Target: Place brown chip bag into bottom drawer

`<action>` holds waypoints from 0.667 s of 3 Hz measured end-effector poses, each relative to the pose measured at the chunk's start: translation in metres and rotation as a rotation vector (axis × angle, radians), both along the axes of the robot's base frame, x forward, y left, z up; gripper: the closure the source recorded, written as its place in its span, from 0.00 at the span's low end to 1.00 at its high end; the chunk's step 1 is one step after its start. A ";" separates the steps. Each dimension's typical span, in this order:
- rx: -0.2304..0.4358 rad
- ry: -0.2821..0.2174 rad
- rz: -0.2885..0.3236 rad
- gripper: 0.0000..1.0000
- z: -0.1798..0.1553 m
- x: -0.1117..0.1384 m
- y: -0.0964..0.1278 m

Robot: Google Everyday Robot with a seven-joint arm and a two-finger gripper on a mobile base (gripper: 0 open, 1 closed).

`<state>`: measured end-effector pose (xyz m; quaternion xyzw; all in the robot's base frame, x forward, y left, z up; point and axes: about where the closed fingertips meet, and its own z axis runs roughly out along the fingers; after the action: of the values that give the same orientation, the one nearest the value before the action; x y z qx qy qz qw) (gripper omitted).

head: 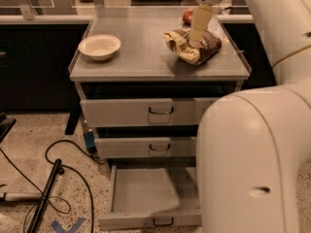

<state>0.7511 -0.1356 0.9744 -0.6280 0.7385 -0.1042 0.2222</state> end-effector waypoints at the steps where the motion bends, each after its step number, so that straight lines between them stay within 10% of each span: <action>1: 0.079 0.066 -0.016 0.00 -0.062 0.032 0.006; 2: 0.216 0.075 -0.032 0.00 -0.104 0.059 0.010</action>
Offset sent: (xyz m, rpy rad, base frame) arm 0.1297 -0.0174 -0.1014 0.3665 0.1101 -0.0607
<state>0.8104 -0.1255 0.8707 -0.5918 0.7633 -0.0040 0.2589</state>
